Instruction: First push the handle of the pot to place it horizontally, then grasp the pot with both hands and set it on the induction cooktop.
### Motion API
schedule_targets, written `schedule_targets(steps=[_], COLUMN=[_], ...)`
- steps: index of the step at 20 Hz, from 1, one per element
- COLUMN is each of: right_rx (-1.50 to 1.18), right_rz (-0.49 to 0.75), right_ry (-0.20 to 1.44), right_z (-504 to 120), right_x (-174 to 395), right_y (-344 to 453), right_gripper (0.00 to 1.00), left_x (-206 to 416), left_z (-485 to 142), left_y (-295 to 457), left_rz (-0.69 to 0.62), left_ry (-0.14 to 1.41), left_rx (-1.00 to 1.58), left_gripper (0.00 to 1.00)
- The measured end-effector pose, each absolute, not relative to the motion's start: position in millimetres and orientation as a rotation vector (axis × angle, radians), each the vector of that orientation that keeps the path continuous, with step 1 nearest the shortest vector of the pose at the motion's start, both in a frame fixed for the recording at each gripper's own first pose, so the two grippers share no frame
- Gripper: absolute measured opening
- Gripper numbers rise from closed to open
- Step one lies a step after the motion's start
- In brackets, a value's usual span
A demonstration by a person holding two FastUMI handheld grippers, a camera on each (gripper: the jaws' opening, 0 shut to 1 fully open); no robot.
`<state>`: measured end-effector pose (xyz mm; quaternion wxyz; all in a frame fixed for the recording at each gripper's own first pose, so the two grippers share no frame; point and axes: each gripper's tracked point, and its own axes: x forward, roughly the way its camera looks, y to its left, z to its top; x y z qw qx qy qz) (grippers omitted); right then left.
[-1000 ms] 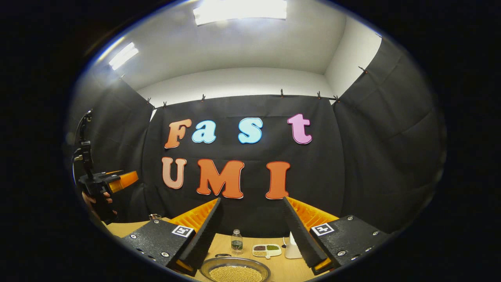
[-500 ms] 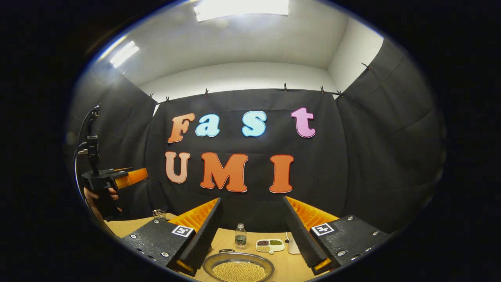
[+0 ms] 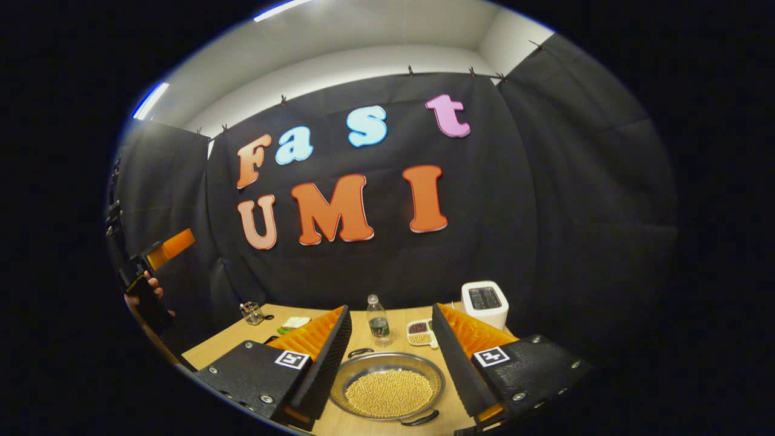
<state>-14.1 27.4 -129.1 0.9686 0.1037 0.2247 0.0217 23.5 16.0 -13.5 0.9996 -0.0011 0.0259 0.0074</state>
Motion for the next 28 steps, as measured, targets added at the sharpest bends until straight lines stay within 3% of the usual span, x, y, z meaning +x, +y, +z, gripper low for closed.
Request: schedule_targets(steps=[3, 12, 16, 28], right_rx=[0.289, 0.417, 0.522, 0.663], right_rz=[0.026, 0.042, 0.064, 0.043], right_ry=[0.530, 0.726, 0.802, 1.018], right_z=[-157.1, -231.8, -257.1, -329.2], right_x=[-10.9, -50.8, -64.0, -99.0], right_y=[30.1, 45.3, 54.0, 67.4], right_gripper=[0.69, 0.10, 0.00, 0.00], left_x=[23.5, 30.9, 32.4, 29.6], left_z=[-18.0, -39.1, -45.7, -68.8], left_y=[14.5, 14.3, 14.0, 19.0], left_rz=[0.013, 0.011, 0.011, 0.006], left_ry=[0.056, 0.097, 0.109, 0.161], left_rx=[0.005, 0.002, 0.014, 0.062], left_gripper=[0.96, 0.97, 0.97, 0.96])
